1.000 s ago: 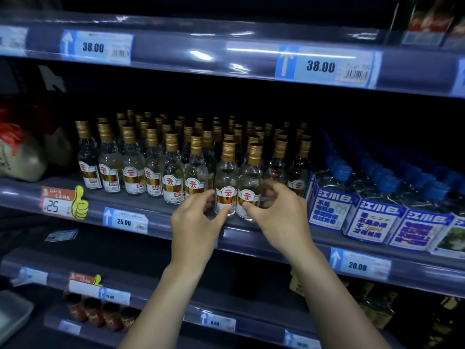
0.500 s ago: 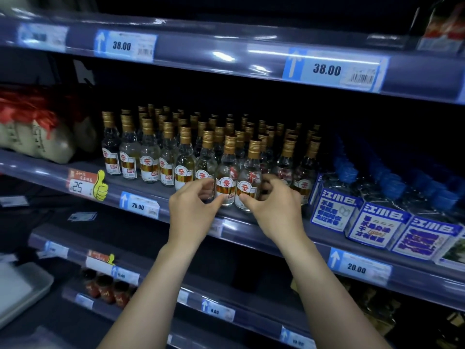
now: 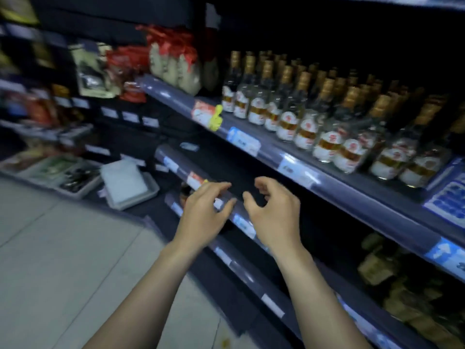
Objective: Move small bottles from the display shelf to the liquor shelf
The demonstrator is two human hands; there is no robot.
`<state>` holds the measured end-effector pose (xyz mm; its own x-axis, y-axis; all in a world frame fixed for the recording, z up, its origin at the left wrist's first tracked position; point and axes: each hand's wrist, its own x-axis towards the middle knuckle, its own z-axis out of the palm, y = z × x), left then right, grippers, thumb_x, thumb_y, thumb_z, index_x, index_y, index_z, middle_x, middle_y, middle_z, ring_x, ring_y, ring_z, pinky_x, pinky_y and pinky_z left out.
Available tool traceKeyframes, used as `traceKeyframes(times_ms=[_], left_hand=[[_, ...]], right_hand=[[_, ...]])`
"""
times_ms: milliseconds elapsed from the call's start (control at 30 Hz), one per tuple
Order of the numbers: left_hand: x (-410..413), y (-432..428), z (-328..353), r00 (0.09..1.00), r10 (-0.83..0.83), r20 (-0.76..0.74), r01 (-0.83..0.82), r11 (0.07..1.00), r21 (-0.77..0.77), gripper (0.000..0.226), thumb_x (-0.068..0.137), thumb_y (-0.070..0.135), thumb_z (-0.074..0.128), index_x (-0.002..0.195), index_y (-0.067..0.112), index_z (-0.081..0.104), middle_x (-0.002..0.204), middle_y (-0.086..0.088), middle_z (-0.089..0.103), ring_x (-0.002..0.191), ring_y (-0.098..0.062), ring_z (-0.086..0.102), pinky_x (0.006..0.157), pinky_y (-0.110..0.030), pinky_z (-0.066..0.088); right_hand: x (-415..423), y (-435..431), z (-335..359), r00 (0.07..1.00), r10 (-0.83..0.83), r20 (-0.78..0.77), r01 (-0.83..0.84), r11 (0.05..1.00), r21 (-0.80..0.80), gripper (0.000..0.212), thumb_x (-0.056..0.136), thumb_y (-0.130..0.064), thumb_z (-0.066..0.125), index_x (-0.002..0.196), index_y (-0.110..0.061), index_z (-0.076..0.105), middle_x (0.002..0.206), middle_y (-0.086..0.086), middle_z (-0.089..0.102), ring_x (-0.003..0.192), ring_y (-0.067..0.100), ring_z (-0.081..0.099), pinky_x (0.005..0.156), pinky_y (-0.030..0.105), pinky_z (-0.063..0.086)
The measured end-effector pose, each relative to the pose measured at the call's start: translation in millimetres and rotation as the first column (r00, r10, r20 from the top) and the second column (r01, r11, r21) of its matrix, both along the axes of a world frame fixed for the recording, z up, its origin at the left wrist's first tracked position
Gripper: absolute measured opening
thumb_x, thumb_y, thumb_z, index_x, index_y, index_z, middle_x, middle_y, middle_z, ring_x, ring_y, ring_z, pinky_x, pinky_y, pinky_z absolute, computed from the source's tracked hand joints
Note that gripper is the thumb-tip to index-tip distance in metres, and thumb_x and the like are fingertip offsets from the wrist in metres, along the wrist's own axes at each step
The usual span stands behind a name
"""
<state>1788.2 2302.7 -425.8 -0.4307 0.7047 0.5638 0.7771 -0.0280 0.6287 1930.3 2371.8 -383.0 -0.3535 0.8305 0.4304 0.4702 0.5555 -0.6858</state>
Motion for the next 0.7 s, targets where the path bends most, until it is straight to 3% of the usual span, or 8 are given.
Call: traceKeyframes(times_ms=[67,200,333,500,700], left_hand=[[-30.3,-38.7,-17.9,0.997,0.058,0.05,-0.052,0.992,-0.114,0.036,0.084,0.018,0.076,0.12,0.017,0.071,0.108,0.002,0.07,0.098,-0.015,0.067,0.088,-0.025,0.051],[-98.5,-142.3,-55.1,0.977,0.199,0.077,-0.157,0.915,-0.371,0.049,0.088,0.025,0.072,0.135,0.017,0.062,0.129,-0.003,0.067,0.118,-0.02,0.063,0.1,-0.028,0.046],[-167.8,-281.6,-96.9,0.927,0.357,0.117,-0.216,0.761,-0.612,0.065,0.09,0.038,0.067,0.148,0.016,0.046,0.144,-0.007,0.055,0.13,-0.024,0.055,0.109,-0.035,0.043],[-240.0,-463.8,-134.2,0.736,0.632,0.243,-0.291,0.619,-0.729,0.069,0.092,0.041,0.065,0.151,0.016,0.04,0.15,-0.008,0.048,0.137,-0.025,0.048,0.11,-0.031,0.038],[-293.2,-639.7,-166.7,0.475,0.825,0.306,-0.37,0.503,-0.781,0.067,0.093,0.041,0.067,0.15,0.016,0.043,0.146,-0.008,0.053,0.132,-0.023,0.053,0.107,-0.032,0.042]], right_hand=[[-33.7,-27.1,-20.3,0.993,0.096,0.068,-0.09,0.992,-0.085,0.036,0.084,-0.024,0.079,0.116,-0.01,0.074,0.112,0.004,0.075,0.104,0.018,0.069,0.093,0.026,0.049],[-112.3,-96.7,-67.3,0.909,0.306,0.284,-0.262,0.948,-0.183,0.025,0.086,-0.03,0.072,0.103,-0.012,0.073,0.099,0.005,0.077,0.096,0.025,0.07,0.075,0.027,0.045],[-208.3,-202.2,-111.8,0.752,0.507,0.422,-0.422,0.861,-0.284,0.046,0.091,-0.031,0.068,0.133,-0.012,0.065,0.128,0.006,0.07,0.12,0.025,0.064,0.098,0.033,0.051],[-315.2,-346.3,-154.0,0.494,0.731,0.471,-0.568,0.681,-0.463,0.052,0.094,-0.033,0.067,0.142,-0.013,0.059,0.139,0.004,0.064,0.129,0.022,0.058,0.106,0.025,0.04],[-421.7,-489.5,-188.0,0.194,0.866,0.461,-0.645,0.466,-0.605,0.054,0.095,-0.033,0.067,0.144,-0.012,0.056,0.144,0.005,0.06,0.131,0.02,0.057,0.108,0.024,0.04]])
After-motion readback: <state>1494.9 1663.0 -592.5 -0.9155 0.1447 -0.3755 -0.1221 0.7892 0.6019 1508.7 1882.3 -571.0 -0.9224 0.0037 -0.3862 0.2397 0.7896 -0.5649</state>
